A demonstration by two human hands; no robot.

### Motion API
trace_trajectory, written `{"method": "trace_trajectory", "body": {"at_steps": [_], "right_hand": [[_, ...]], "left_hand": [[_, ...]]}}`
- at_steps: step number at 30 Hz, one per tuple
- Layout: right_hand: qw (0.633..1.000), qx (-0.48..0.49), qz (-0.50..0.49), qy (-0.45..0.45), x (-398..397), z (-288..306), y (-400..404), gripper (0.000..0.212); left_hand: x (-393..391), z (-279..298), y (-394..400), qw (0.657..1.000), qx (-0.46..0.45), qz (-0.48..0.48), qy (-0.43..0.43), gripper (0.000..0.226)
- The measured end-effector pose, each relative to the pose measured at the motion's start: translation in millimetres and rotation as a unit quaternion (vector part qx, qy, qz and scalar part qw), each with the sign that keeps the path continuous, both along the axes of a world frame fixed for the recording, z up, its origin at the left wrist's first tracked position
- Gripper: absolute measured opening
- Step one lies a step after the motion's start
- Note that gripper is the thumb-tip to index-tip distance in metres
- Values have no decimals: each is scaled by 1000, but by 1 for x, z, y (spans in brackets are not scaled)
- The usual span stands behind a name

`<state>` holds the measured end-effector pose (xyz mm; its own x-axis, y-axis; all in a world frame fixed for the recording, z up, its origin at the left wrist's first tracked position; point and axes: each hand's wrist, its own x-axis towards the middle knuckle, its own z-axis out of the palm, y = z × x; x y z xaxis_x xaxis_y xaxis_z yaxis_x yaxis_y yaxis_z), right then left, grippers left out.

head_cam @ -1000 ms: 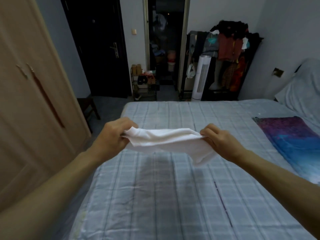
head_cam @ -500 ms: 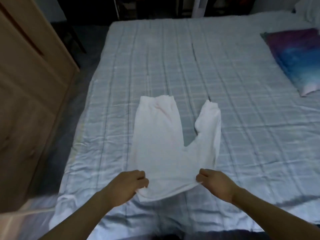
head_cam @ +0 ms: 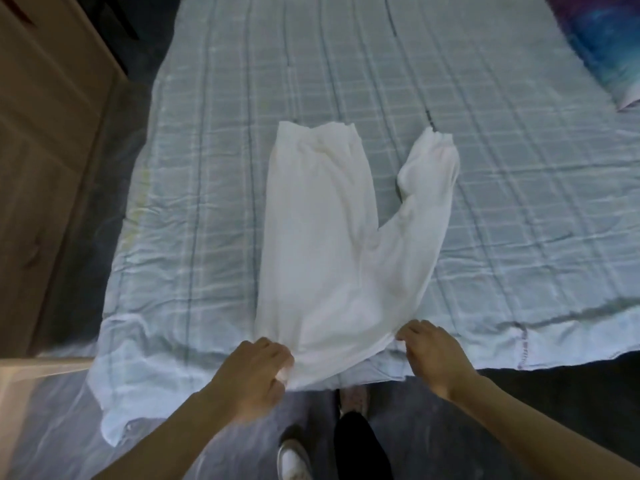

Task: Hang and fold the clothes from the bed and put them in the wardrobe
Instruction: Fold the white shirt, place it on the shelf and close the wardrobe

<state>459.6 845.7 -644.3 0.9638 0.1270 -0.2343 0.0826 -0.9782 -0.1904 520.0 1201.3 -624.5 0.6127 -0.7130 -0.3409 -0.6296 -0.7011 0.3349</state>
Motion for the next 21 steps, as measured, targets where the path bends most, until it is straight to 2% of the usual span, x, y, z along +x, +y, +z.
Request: {"method": "trace_trajectory", "body": {"at_steps": [4,6,8,11,13,18,21], "right_hand": [[994,33,-44,-97,30,4,20,13],[989,37,-26,-143,58,-1,35,19],[988,43,-10,-150,89,-16,49,35],[996,40,11,-83,127,-43,60,59],[998,32,21,-43,140,-57,59,67],[999,20,-27,-34,142,-63,67,66],[999,14,-30,-43,163,-51,71,61]], "left_hand": [[37,0,-18,983,-113,46,-139,31],[63,-13,-35,975,-111,75,-178,42],[88,-31,-53,978,-62,99,-175,54],[111,-58,-73,983,4,112,-144,65],[114,-74,-79,985,25,109,-133,67],[111,-80,-88,983,24,133,-124,67],[137,-78,-97,982,14,135,-129,66]]}}
